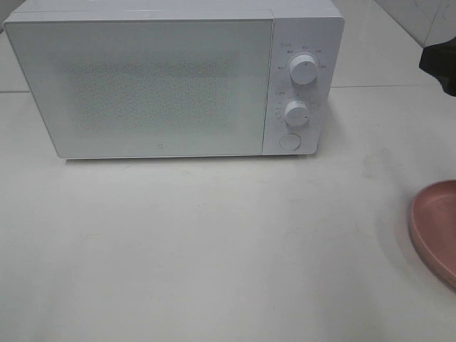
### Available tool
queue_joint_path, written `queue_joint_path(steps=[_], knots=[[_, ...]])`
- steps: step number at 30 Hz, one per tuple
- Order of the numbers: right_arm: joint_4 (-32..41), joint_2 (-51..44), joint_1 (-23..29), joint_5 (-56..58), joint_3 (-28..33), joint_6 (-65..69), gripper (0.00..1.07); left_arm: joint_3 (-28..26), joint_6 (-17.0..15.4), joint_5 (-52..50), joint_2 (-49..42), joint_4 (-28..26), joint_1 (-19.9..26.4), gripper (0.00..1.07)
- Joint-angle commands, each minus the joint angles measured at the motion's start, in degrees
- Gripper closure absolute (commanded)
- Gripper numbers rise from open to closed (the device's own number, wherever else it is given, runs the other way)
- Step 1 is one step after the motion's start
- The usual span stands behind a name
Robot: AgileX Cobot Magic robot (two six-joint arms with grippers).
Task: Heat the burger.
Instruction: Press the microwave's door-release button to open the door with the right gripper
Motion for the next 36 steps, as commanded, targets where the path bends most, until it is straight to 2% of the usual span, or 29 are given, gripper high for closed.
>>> queue_joint_path(steps=[1, 5, 9, 15, 17, 18, 20, 21, 22, 24, 26, 27, 28, 29, 30, 32, 33, 34, 36], knots=[[-0.52, 4.18, -0.34, -6.42, 0.11, 0.29, 0.35, 0.00, 0.00, -0.80, -1.20, 0.23, -0.23, 0.09], [-0.69, 6.65, 0.23, -11.57, 0.63, 0.00, 0.35, 0.00, 0.00, -0.80, -1.20, 0.23, -0.23, 0.09], [-0.46, 9.00, 0.29, -25.84, 5.10, -2.98, 0.35, 0.00, 0.00, -0.80, -1.20, 0.23, -0.23, 0.09], [1.26, 11.40, 0.97, -37.18, 9.80, -5.73, 0.35, 0.00, 0.00, -0.80, -1.20, 0.23, -0.23, 0.09], [5.73, 13.41, 3.90, -44.00, 12.61, -10.26, 0.35, 0.00, 0.00, -0.80, -1.20, 0.23, -0.23, 0.09], [5.73, 13.41, 3.90, -44.00, 12.61, -10.26, 0.35, 0.00, 0.00, -0.80, -1.20, 0.23, -0.23, 0.09], [11.92, 16.21, 8.71, -50.71, 14.78, -15.24, 0.35, 0.00, 0.00, -0.80, -1.20, 0.23, -0.23, 0.09], [11.92, 16.21, 8.71, -50.71, 14.78, -15.24, 0.35, 0.00, 0.00, -0.80, -1.20, 0.23, -0.23, 0.09], [15.53, 18.16, 11.80, -53.80, 15.76, -17.19, 0.35, 0.00, 0.00, -0.80, -1.20, 0.23, -0.23, 0.09], [17.25, 19.14, 13.35, -55.12, 16.04, -17.88, 0.35, 0.00, 0.00, -0.80, -1.20, 0.23, -0.23, 0.09], [21.43, 21.66, 17.53, -58.33, 16.44, -19.25, 0.35, 0.00, 0.00, -0.80, -1.20, 0.23, -0.23, 0.09], [21.43, 21.66, 17.53, -58.33, 16.44, -19.25, 0.35, 0.00, 0.00, -0.80, -1.20, 0.23, -0.23, 0.09], [24.18, 23.09, 20.34, -59.99, 16.44, -20.45, 0.35, 0.00, 0.00, -0.80, -1.20, 0.23, -0.23, 0.09], [24.18, 23.09, 20.34, -59.99, 16.44, -20.45, 0.35, 0.00, 0.00, -0.80, -1.20, 0.23, -0.23, 0.09], [27.44, 24.69, 23.66, -62.74, 16.44, -21.37, 0.35, 0.00, 0.00, -0.80, -1.20, 0.23, -0.23, 0.09], [29.28, 25.44, 25.32, -64.06, 16.44, -21.66, 0.35, 0.00, 0.00, -0.80, -1.20, 0.23, -0.23, 0.09], [32.49, 27.33, 28.42, -65.83, 16.44, -21.89, 0.35, 0.00, 0.00, -0.80, -1.20, 0.23, -0.23, 0.09], [32.49, 27.33, 28.42, -65.83, 16.44, -21.89, 0.35, 0.00, 0.00, -0.80, -1.20, 0.23, -0.23, 0.09], [37.24, 30.08, 32.09, -68.07, 16.39, -22.00, 0.35, 0.00, 0.00, -0.80, -1.20, 0.23, -0.23, 0.09]])
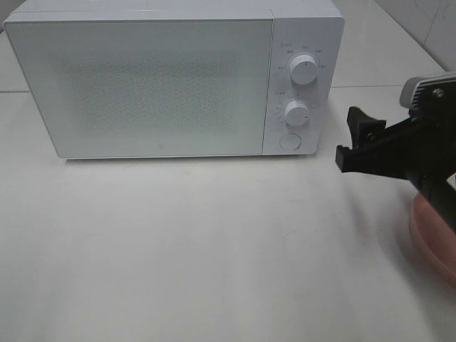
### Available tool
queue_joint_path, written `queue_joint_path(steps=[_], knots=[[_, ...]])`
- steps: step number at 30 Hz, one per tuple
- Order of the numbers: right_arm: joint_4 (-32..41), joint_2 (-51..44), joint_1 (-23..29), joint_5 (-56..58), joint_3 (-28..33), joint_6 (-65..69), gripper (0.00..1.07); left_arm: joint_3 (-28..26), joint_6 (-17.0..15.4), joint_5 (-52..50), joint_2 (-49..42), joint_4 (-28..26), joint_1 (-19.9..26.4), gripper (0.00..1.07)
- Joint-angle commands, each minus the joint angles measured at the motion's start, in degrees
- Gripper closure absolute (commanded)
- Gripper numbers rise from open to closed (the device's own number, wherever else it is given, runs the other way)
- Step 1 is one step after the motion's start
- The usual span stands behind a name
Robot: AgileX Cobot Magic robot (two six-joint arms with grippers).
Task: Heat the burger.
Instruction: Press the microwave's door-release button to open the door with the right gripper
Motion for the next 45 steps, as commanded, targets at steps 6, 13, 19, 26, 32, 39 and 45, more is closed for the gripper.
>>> queue_joint_path(steps=[6, 13, 19, 26, 32, 39, 45], knots=[[11.97, 9.22, 11.12, -8.19, -0.92, -0.63, 0.35, 0.00, 0.00, -0.80, -1.20, 0.23, -0.23, 0.09], [15.41, 12.83, 14.50, -8.14, -3.27, -0.63, 0.35, 0.00, 0.00, -0.80, -1.20, 0.23, -0.23, 0.09], [15.30, 13.41, 14.50, -7.96, -4.07, -0.34, 0.35, 0.00, 0.00, -0.80, -1.20, 0.23, -0.23, 0.09], [15.30, 13.41, 14.50, -7.96, -4.07, 4.30, 0.35, 0.00, 0.00, -0.80, -1.20, 0.23, -0.23, 0.09], [15.30, 13.41, 14.50, -7.96, -4.07, 23.55, 0.40, 0.00, 0.00, -0.80, -1.20, 0.23, -0.23, 0.09], [15.30, 13.41, 14.50, -7.68, -4.07, 48.53, 0.52, 0.00, 0.00, -0.80, -1.20, 0.23, -0.23, 0.09], [15.30, 13.41, 14.50, -6.02, -4.07, 72.25, 0.69, 0.00, 0.00, -0.80, -1.20, 0.23, -0.23, 0.09]])
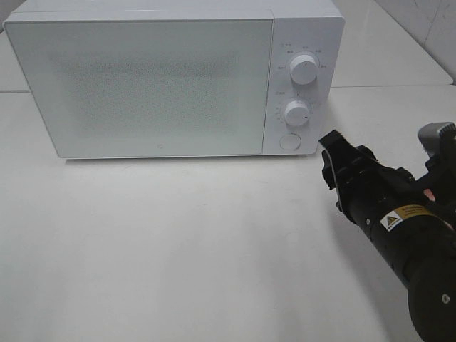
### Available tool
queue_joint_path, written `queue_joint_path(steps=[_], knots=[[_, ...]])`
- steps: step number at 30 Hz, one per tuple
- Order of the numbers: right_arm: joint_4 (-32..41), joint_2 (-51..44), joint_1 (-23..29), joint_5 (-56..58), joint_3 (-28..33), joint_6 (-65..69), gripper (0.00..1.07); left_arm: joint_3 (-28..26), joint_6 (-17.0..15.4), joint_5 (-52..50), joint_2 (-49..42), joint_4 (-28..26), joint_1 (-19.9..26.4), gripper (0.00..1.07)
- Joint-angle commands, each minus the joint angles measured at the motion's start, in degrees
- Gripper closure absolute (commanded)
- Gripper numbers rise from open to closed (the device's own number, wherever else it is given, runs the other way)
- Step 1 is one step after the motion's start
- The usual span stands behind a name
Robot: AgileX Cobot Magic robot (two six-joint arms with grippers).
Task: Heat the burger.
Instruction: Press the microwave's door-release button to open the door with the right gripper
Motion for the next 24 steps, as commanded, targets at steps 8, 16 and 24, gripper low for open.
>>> queue_joint_path(steps=[8, 16, 24], knots=[[-0.11, 0.00, 0.23, -1.60, -0.40, 33.35, 0.93, 0.00, 0.00, -0.80, -1.20, 0.23, -0.23, 0.09], [-0.40, 0.00, 0.23, 2.35, -0.46, 38.62, 1.07, 0.00, 0.00, -0.80, -1.20, 0.23, -0.23, 0.09], [-0.63, 0.00, -1.49, 3.04, -0.46, 38.56, 1.07, 0.00, 0.00, -0.80, -1.20, 0.23, -0.23, 0.09]])
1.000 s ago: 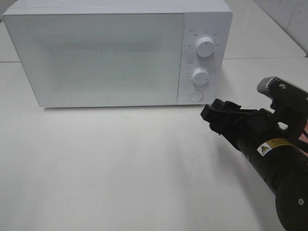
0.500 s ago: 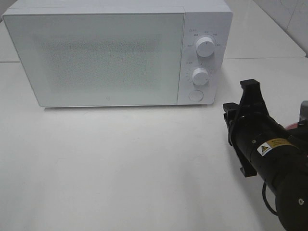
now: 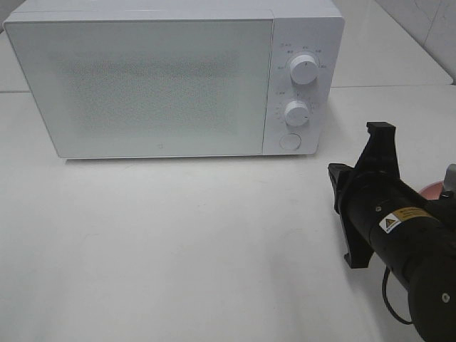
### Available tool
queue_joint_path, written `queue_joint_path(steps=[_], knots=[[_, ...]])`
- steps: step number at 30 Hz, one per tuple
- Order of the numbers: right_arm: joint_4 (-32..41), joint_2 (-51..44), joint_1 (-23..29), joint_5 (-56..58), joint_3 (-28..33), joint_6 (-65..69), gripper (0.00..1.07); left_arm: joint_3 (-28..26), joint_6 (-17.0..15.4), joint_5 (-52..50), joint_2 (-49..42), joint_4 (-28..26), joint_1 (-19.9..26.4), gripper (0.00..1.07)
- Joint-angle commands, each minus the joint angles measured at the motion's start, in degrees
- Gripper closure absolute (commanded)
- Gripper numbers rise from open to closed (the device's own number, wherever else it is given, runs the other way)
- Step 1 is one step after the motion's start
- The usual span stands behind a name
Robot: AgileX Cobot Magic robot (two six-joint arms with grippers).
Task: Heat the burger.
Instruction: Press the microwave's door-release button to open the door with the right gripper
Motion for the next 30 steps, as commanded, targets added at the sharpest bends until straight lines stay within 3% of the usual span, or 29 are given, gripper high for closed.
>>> queue_joint_path(steps=[1, 9, 22, 30], knots=[[-0.52, 0.00, -1.15, 0.63, -0.46, 0.46, 1.07, 0.00, 0.00, -0.80, -1.20, 0.23, -0.23, 0.09], [-1.26, 0.11, -5.16, 4.76, -4.41, -4.41, 1.07, 0.00, 0.00, -0.80, -1.20, 0.23, -0.23, 0.09], [-5.56, 11.46, -9.74, 5.84, -15.24, -2.52, 1.07, 0.00, 0.00, -0.80, -1.20, 0.23, -0.23, 0.09], [-7.85, 14.21, -12.20, 6.76, -18.74, -2.52, 1.07, 0.00, 0.00, -0.80, -1.20, 0.23, -0.23, 0.09]])
